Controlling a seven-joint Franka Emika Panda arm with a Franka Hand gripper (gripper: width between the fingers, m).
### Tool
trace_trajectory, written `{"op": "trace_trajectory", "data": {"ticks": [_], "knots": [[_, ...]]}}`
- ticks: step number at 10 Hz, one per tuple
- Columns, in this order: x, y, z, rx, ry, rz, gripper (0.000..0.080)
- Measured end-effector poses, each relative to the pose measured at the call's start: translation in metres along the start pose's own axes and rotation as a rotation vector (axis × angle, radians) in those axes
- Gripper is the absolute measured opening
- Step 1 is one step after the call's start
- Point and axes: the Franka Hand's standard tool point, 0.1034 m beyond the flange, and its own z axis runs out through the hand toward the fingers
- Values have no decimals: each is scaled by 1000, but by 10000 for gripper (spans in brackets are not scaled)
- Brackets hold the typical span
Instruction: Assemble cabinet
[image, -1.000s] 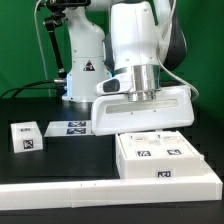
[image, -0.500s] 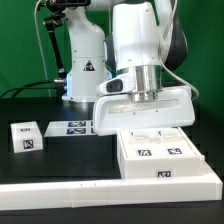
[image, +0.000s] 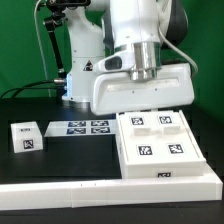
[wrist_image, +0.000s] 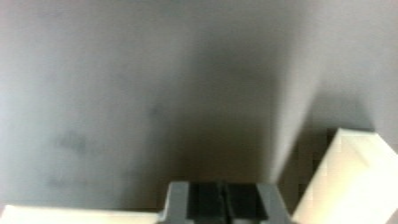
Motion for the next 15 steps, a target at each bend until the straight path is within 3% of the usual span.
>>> {"op": "trace_trajectory", "data": {"ticks": [4, 8, 10, 12, 15], "knots": [[18, 1, -38, 12, -11, -11, 2], [18, 0, -38, 17, -30, -11, 2], [44, 2, -54, 34, -64, -4, 2], [54, 3, -60, 40, -77, -1, 2], [50, 2, -57, 40, -82, -1, 2]]}}
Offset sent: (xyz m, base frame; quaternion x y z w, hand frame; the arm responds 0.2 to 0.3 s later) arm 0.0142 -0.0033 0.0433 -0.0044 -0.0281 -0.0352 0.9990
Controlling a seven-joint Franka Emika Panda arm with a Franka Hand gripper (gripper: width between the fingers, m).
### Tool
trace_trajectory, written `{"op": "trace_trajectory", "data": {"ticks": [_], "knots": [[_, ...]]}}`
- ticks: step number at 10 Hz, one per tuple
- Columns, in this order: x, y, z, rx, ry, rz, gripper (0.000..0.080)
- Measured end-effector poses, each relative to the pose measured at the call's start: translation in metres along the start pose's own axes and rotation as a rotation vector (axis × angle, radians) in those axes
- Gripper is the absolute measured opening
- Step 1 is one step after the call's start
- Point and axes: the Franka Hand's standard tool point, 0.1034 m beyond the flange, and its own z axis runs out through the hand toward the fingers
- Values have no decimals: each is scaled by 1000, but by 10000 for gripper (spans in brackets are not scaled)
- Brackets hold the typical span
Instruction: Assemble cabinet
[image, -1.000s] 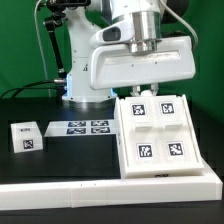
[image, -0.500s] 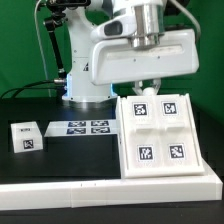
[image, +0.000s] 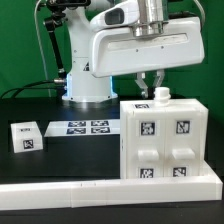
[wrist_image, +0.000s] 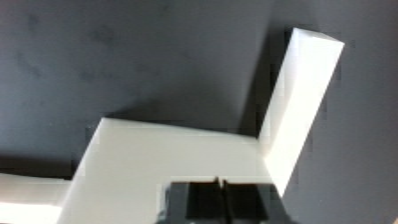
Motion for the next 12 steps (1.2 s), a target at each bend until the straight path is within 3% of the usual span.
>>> {"op": "trace_trajectory", "data": {"ticks": [5, 7, 8, 9, 10, 11, 12], "knots": [[6, 1, -3, 3, -5, 2, 14], [6, 1, -3, 3, -6, 2, 364], [5, 1, -2, 3, -8, 2, 499], [-5, 7, 5, -3, -9, -3, 499], [-24, 21, 9, -10, -30, -18, 694], [-43, 43, 8, -20, -43, -36, 772], [-58, 63, 6, -24, -53, -79, 772]]}}
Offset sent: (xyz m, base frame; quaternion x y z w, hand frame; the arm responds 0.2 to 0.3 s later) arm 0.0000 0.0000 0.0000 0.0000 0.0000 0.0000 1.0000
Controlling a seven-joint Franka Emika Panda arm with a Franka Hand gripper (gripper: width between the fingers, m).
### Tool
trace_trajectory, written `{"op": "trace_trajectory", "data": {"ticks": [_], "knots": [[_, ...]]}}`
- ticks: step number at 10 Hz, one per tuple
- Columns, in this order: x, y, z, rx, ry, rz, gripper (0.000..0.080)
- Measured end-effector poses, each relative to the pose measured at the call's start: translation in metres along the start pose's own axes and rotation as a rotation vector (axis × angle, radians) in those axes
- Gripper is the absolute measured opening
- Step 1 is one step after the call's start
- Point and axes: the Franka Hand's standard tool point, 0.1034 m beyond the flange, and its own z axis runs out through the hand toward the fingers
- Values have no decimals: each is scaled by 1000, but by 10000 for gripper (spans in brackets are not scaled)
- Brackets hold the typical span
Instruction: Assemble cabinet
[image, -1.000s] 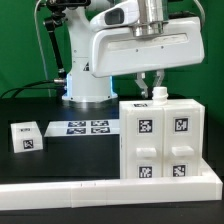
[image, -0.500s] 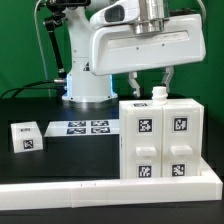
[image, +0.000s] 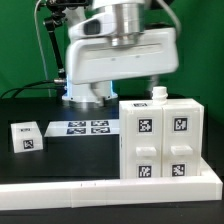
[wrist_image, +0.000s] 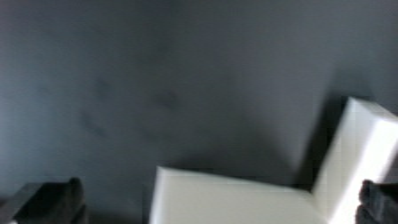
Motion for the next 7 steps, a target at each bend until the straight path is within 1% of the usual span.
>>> {"op": "trace_trajectory", "data": {"ticks": [1, 2, 3, 4, 5, 7], "knots": [[-20, 26, 2, -2, -13, -35, 791], [-34, 48, 3, -5, -24, -50, 797], [-47, 67, 4, 0, -42, -74, 797], [-61, 83, 5, 15, -71, -63, 797], [-64, 87, 6, 16, -76, -45, 797], [-63, 86, 6, 16, -76, -51, 797]]}}
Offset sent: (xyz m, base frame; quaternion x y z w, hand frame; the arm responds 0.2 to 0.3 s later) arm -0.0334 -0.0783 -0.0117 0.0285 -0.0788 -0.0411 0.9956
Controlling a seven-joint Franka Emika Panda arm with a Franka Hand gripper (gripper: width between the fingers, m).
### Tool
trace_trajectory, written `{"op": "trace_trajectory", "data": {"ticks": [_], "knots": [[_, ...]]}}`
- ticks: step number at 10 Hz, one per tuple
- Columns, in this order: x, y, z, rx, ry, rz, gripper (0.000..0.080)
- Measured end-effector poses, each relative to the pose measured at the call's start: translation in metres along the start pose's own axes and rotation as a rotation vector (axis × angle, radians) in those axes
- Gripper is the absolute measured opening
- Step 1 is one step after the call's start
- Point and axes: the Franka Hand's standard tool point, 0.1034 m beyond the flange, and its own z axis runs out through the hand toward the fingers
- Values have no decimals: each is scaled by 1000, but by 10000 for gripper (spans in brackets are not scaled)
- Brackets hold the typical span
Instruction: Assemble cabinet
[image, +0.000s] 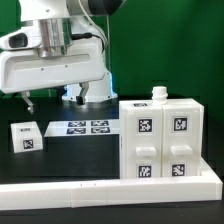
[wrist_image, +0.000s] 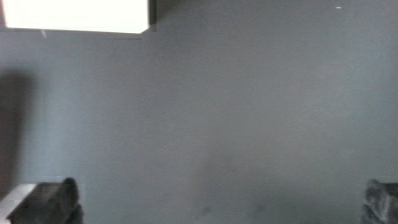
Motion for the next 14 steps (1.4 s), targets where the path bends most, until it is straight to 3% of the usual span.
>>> {"op": "trace_trajectory", "data": {"ticks": [3, 4, 5, 9, 11, 14], "knots": [[-1, 1, 7, 6, -12, 3, 797], [-13, 12, 12, -3, -12, -61, 797], [-34, 31, 16, -17, -14, -71, 797], [-76, 72, 37, -15, -49, -60, 797], [-86, 73, 50, -13, -64, -52, 797], [-92, 63, 59, 0, -83, -49, 797]]}}
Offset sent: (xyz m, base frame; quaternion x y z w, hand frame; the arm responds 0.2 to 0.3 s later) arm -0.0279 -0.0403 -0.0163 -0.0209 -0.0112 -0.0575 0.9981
